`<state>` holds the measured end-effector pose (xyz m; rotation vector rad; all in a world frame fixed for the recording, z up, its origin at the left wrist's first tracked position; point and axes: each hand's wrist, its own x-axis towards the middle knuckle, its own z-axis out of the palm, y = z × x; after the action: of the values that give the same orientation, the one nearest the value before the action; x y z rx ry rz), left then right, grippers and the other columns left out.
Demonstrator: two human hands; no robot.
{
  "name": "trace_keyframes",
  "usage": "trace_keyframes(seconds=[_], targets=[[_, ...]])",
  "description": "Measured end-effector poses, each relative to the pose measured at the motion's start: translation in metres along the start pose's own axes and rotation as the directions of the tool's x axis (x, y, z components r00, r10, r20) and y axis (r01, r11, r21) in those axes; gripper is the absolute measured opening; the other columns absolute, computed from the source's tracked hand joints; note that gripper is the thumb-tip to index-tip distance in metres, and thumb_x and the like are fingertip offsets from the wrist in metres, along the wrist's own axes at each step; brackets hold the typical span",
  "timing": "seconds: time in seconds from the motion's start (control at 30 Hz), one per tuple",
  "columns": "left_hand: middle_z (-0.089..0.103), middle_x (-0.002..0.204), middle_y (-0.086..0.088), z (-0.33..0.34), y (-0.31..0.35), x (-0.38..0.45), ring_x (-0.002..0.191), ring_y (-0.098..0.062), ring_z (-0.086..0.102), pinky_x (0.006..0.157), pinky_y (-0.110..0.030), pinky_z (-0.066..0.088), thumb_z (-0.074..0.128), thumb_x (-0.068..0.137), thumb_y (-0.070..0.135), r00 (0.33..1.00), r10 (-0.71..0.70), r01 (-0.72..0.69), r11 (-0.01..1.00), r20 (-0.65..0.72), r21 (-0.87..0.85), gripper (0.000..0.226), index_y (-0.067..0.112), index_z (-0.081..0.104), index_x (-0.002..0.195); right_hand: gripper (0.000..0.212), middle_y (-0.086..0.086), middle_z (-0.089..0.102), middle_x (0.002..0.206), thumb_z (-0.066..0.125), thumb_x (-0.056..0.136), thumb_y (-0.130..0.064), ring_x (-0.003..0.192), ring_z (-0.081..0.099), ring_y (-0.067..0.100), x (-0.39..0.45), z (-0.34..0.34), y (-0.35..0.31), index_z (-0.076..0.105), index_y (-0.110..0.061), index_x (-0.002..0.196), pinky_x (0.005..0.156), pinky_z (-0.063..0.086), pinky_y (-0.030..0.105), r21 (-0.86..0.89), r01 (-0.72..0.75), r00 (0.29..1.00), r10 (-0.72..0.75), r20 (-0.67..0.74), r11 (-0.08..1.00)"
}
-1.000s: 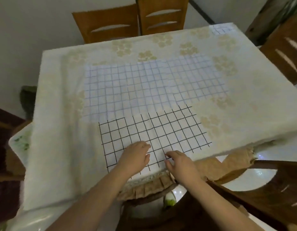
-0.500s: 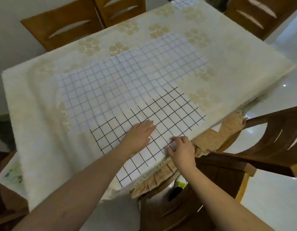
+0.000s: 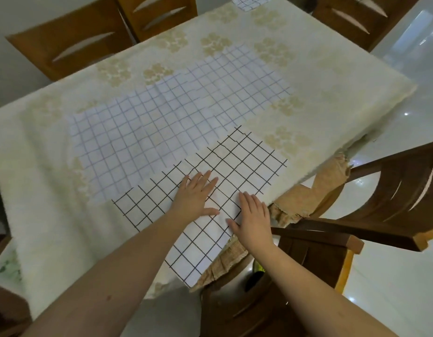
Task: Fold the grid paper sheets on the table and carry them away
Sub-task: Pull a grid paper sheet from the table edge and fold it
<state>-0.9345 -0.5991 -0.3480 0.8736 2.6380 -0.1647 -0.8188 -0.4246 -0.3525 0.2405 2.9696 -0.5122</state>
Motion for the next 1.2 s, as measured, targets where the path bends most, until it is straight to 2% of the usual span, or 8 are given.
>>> trace_keyframes(seconds=[0.2, 0.33, 0.5, 0.6, 0.77, 0.87, 1.07, 1.2], targets=[[0.028, 0.158, -0.009, 0.018, 0.029, -0.013, 0.145, -0.032, 0.024, 0.115, -0.056, 0.014, 0.018, 0.078, 0.084, 0.98, -0.173, 0.161, 0.981, -0.103, -0.108, 0.096, 0.023, 0.028, 0.152, 0.081, 0.009, 0.047, 0.146, 0.033, 0.089, -0.065, 0.138, 0.038, 0.029, 0.009, -0.003, 0.012, 0.036, -0.008, 0.147, 0.112, 0.027, 0.049, -0.052, 0.036, 0.999, -0.037, -0.005, 0.998], [0.028, 0.157, -0.012, 0.027, 0.042, -0.024, 0.148, -0.029, 0.017, 0.117, -0.053, 0.002, 0.007, 0.086, 0.078, 0.966, -0.193, 0.175, 0.977, -0.172, -0.119, 0.09, 0.02, 0.028, 0.152, 0.088, 0.008, 0.04, 0.151, 0.023, 0.09, -0.072, 0.143, 0.031, 0.026, 0.01, -0.005, 0.021, 0.032, -0.008, 0.149, 0.116, 0.015, 0.045, -0.092, 0.085, 0.996, -0.084, 0.008, 0.992], [0.036, 0.153, -0.013, 0.023, 0.048, -0.031, 0.147, -0.029, 0.021, 0.116, -0.052, -0.001, 0.017, 0.098, 0.055, 0.955, -0.206, 0.19, 0.977, -0.213, -0.094, 0.066, 0.018, 0.035, 0.149, 0.086, 0.009, 0.033, 0.155, 0.024, 0.091, -0.07, 0.146, 0.024, 0.025, 0.018, -0.008, 0.034, 0.027, -0.008, 0.151, 0.117, 0.008, 0.044, -0.113, 0.143, 0.99, -0.141, 0.025, 0.983], [0.035, 0.154, -0.012, 0.017, 0.052, -0.034, 0.147, -0.028, 0.02, 0.116, -0.054, -0.005, 0.02, 0.102, 0.038, 0.962, -0.198, 0.191, 0.98, -0.19, -0.055, 0.055, 0.017, 0.023, 0.153, 0.089, 0.009, 0.027, 0.158, 0.019, 0.089, -0.07, 0.147, 0.02, 0.026, 0.026, -0.011, 0.042, 0.023, -0.008, 0.152, 0.119, 0.008, 0.046, -0.126, 0.179, 0.984, -0.174, 0.048, 0.976], [0.05, 0.142, -0.008, 0.014, 0.051, -0.046, 0.138, -0.028, 0.039, 0.117, -0.057, 0.006, 0.053, 0.085, 0.004, 0.961, -0.163, 0.16, 0.987, -0.224, -0.032, 0.071, 0.01, 0.029, 0.151, 0.093, 0.006, 0.015, 0.161, 0.008, 0.084, -0.072, 0.149, 0.008, 0.024, 0.04, -0.021, 0.056, 0.016, -0.012, 0.154, 0.118, -0.002, 0.045, -0.167, 0.237, 0.968, -0.217, 0.128, 0.957], [0.062, 0.128, -0.008, 0.017, 0.04, -0.046, 0.125, -0.03, 0.052, 0.114, -0.057, 0.021, 0.065, 0.071, -0.005, 0.948, -0.17, 0.156, 0.985, -0.267, -0.076, 0.073, 0.01, 0.047, 0.141, 0.089, 0.009, 0.028, 0.157, 0.017, 0.085, -0.071, 0.147, 0.018, 0.027, 0.041, -0.022, 0.057, 0.028, -0.013, 0.151, 0.117, 0.001, 0.047, -0.187, 0.273, 0.96, -0.254, 0.122, 0.944], [0.041, 0.151, -0.01, 0.026, 0.006, -0.047, 0.14, -0.03, 0.036, 0.113, -0.049, 0.027, 0.058, 0.095, 0.02, 0.908, -0.305, 0.277, 0.952, -0.287, -0.132, 0.057, 0.012, 0.038, 0.147, 0.068, 0.005, 0.05, 0.143, 0.043, 0.088, -0.058, 0.136, 0.041, 0.025, 0.027, -0.01, 0.046, 0.044, -0.016, 0.141, 0.112, 0.027, 0.05, -0.156, 0.367, 0.93, -0.367, 0.026, 0.917], [0.044, 0.149, -0.01, 0.036, -0.022, -0.058, 0.136, -0.029, 0.044, 0.109, -0.049, 0.034, 0.064, 0.089, 0.009, 0.928, -0.266, 0.25, 0.964, -0.26, -0.091, 0.06, 0.012, 0.042, 0.145, 0.054, 0.006, 0.051, 0.141, 0.055, 0.09, -0.049, 0.133, 0.044, 0.028, 0.019, -0.002, 0.037, 0.051, -0.017, 0.133, 0.109, 0.034, 0.049, -0.154, 0.337, 0.94, -0.341, 0.004, 0.929]])
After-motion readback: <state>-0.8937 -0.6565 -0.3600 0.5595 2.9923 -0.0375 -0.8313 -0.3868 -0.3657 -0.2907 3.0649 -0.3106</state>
